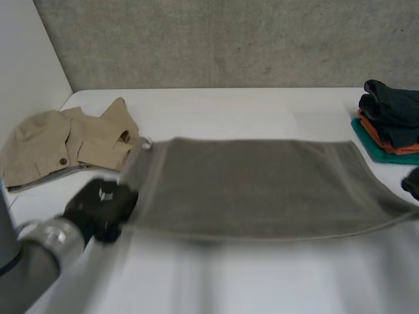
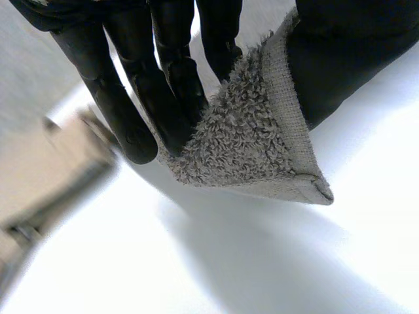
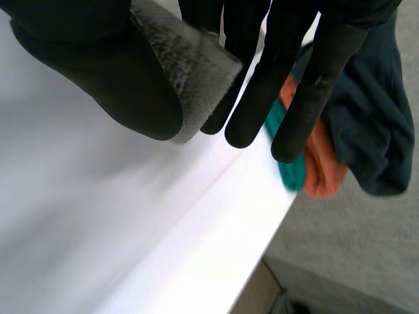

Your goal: Fold the laundry.

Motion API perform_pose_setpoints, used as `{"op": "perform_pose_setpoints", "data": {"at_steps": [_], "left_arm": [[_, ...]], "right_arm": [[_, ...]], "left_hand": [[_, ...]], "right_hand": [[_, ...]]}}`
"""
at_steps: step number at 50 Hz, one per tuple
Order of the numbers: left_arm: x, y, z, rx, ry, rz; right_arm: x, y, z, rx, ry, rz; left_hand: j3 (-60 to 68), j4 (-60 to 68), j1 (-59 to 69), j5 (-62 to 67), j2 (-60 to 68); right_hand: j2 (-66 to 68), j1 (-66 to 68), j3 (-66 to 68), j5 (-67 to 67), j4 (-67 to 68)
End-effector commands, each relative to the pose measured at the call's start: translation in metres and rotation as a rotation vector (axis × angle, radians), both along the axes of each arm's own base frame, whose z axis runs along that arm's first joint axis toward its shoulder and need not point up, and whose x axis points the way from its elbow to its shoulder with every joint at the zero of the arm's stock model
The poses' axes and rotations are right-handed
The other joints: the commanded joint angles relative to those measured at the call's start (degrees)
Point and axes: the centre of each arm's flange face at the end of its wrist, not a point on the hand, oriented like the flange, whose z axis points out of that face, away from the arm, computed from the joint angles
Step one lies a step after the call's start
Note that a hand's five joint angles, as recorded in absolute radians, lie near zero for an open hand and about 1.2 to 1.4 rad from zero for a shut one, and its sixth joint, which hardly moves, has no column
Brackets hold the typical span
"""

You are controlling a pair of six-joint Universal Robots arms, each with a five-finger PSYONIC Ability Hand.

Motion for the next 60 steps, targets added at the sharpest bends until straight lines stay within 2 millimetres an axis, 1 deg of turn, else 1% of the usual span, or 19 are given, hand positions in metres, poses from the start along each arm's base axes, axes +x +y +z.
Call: {"op": "perform_pose_setpoints", "data": {"at_steps": [1,4,6,10,18,23,28,31,34,39,40,41,42,43,44,45,49,56,60], "left_arm": [[0.017,0.06,-0.002,0.166,-0.126,-0.048],[0.015,0.061,-0.003,0.154,-0.136,-0.071],[0.012,0.052,-0.001,0.117,-0.127,-0.078],[0.0,0.019,-0.006,0.037,-0.109,-0.081],[-0.028,-0.061,-0.02,-0.126,-0.072,-0.074],[-0.043,-0.108,-0.031,-0.187,-0.064,-0.067],[-0.056,-0.142,-0.034,-0.244,-0.062,-0.041],[-0.062,-0.158,-0.035,-0.276,-0.058,-0.027],[-0.07,-0.169,-0.035,-0.303,-0.047,-0.036],[-0.082,-0.177,-0.035,-0.348,-0.028,-0.05],[-0.083,-0.178,-0.035,-0.35,-0.027,-0.05],[-0.085,-0.176,-0.036,-0.351,-0.027,-0.053],[-0.087,-0.175,-0.036,-0.351,-0.025,-0.059],[-0.088,-0.174,-0.036,-0.35,-0.025,-0.062],[-0.09,-0.172,-0.037,-0.349,-0.025,-0.067],[-0.092,-0.169,-0.035,-0.348,-0.024,-0.071],[-0.093,-0.159,-0.04,-0.315,-0.031,-0.08],[-0.079,-0.129,-0.018,-0.294,-0.026,-0.081],[-0.07,-0.11,-0.008,-0.286,-0.024,-0.083]], "right_arm": [[-0.011,0.021,0.003,0.049,0.015,0.001],[-0.009,0.024,-0.001,0.065,-0.004,0.017],[-0.007,0.023,-0.002,0.062,-0.016,0.025],[-0.003,0.017,-0.004,0.029,-0.048,0.063],[-0.008,-0.049,-0.023,-0.137,-0.168,-0.001],[0.0,-0.074,-0.029,-0.188,-0.202,0.008],[0.019,-0.103,-0.037,-0.267,-0.187,0.005],[0.022,-0.115,-0.038,-0.3,-0.171,-0.003],[0.025,-0.129,-0.05,-0.299,-0.163,-0.007],[0.036,-0.135,-0.056,-0.303,-0.175,0.014],[0.042,-0.135,-0.056,-0.307,-0.176,0.022],[0.044,-0.134,-0.056,-0.306,-0.174,0.024],[0.046,-0.133,-0.056,-0.306,-0.171,0.024],[0.047,-0.131,-0.055,-0.305,-0.17,0.014],[0.046,-0.13,-0.055,-0.304,-0.17,0.007],[0.046,-0.128,-0.055,-0.3,-0.173,0.0],[0.043,-0.118,-0.052,-0.278,-0.22,-0.035],[0.043,-0.078,-0.045,-0.168,-0.278,-0.003],[0.027,-0.065,-0.045,-0.107,-0.321,0.011]], "left_hand": [[11.4,10.9,13.4,12.9,11.2],[11.4,10.9,13.4,12.9,11.2],[11.4,10.9,13.4,12.9,11.2],[11.4,10.9,13.4,12.9,11.2],[11.4,10.9,13.4,12.9,11.2],[11.4,10.9,13.4,12.9,11.2],[11.4,10.9,13.4,12.9,11.2],[11.4,10.9,13.4,12.9,11.2],[11.4,10.9,13.4,12.9,11.2],[11.4,10.9,13.4,12.9,11.2],[6.9,6.5,8.9,8.4,6.7],[-40.4,-40.9,-38.4,-38.9,-40.7],[-58.6,-59.1,-56.6,-57.1,-58.8],[-56.8,-57.2,-54.8,-55.3,-57.0],[-51.4,-51.8,-49.4,-49.9,-51.6],[-58.6,-59.1,-56.6,-57.1,-58.8],[-58.6,-59.1,-56.6,-57.1,-58.8],[-58.6,-59.1,-56.6,-57.1,-58.8],[-58.6,-59.1,-56.6,-57.1,-58.8]], "right_hand": [[12.1,15.1,11.4,11.5,11.1],[12.1,15.1,11.4,11.5,11.1],[12.1,15.1,11.4,11.5,11.1],[12.1,15.1,11.4,11.5,11.1],[12.1,15.1,11.4,11.5,11.1],[12.1,15.1,11.4,11.5,11.1],[12.1,15.1,11.4,11.5,11.1],[12.1,15.1,11.4,11.5,11.1],[12.1,15.1,11.4,11.5,11.1],[12.1,15.1,11.4,11.5,11.1],[-3.3,-0.3,-4.0,-3.9,-4.3],[-22.6,-19.6,-23.3,-23.2,-23.6],[-40.4,-37.5,-41.1,-41.1,-41.4],[-57.9,-54.9,-58.6,-58.5,-58.9],[-57.9,-54.9,-58.6,-58.5,-58.9],[-57.9,-54.9,-58.6,-58.5,-58.9],[-57.9,-54.9,-58.6,-58.5,-58.9],[-57.9,-54.9,-58.6,-58.5,-58.9],[-52.3,-49.3,-53.0,-52.9,-53.3]]}}
